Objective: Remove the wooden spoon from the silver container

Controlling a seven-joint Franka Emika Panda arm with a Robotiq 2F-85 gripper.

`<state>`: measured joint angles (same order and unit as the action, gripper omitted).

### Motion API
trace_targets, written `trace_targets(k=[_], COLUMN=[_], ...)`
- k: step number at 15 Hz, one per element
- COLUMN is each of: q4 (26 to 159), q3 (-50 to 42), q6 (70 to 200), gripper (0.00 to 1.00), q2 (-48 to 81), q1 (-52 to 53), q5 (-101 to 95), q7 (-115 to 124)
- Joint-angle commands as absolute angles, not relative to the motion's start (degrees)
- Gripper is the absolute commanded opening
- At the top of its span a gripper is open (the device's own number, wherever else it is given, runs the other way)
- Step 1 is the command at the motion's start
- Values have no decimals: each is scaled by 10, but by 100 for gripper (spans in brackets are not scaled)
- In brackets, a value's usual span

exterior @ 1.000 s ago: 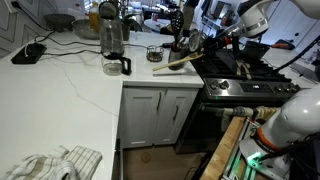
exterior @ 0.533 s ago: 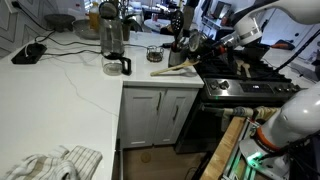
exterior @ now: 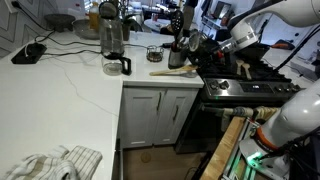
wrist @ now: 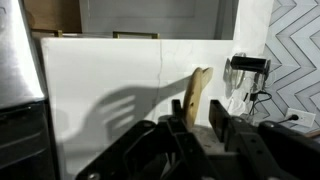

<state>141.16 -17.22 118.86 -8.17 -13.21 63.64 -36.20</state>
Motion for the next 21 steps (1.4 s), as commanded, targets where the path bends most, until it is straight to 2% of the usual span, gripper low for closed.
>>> trace_targets(k=[1, 4, 6, 12, 21], q4=[1412, 1409, 1406, 1396, 1387], q3=[-170, -169, -169, -168, -138], q6=[1191, 1192, 1200, 1204, 1141], gripper=[65, 89, 99, 100, 100], q2=[-64, -49, -39, -87, -259], q1=[-139, -140, -142, -154, -162], q5=[651, 643, 639, 555, 253], q7=[-375, -369, -367, -280, -37])
